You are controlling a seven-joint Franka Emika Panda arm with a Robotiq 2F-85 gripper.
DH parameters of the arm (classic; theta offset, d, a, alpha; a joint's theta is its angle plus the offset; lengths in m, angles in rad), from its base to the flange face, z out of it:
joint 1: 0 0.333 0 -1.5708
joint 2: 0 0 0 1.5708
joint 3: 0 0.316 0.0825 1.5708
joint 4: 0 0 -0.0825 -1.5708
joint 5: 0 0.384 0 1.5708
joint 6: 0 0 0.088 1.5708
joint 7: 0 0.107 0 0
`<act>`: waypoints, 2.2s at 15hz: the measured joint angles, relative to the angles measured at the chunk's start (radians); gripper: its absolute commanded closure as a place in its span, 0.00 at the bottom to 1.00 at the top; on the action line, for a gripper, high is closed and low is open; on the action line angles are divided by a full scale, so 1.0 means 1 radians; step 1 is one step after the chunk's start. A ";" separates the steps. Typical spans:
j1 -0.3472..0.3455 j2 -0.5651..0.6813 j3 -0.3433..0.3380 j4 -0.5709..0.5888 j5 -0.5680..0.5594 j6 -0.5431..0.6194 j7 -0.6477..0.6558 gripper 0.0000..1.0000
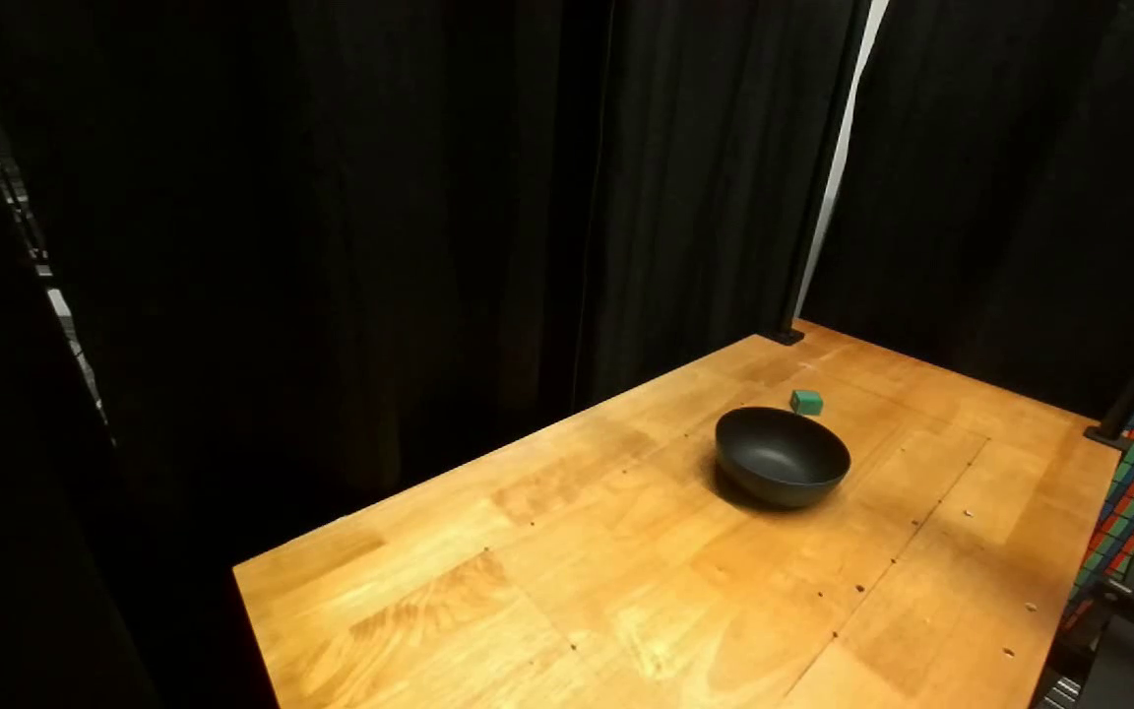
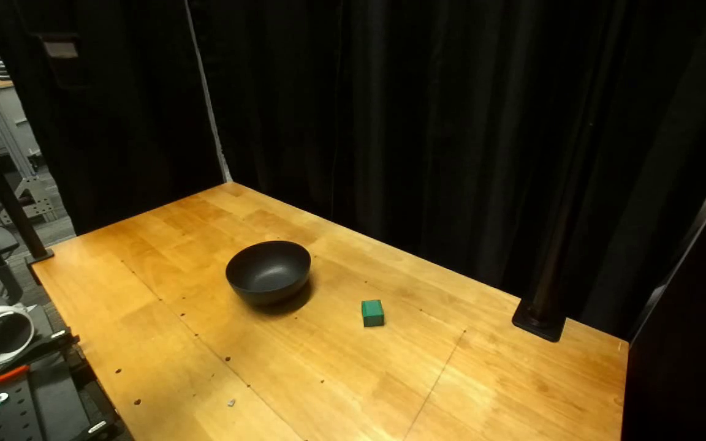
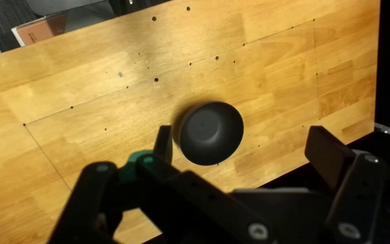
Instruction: Pick up the green object from the table and put in the bowl
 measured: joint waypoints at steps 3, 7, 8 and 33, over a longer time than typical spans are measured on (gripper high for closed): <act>0.000 0.000 0.000 0.000 0.000 0.000 0.000 0.00; -0.003 0.001 0.002 -0.001 0.000 -0.001 0.000 0.00; -0.009 0.004 0.009 -0.005 0.000 0.003 0.000 0.00; -0.052 1.005 0.143 0.106 -0.250 1.074 0.765 0.00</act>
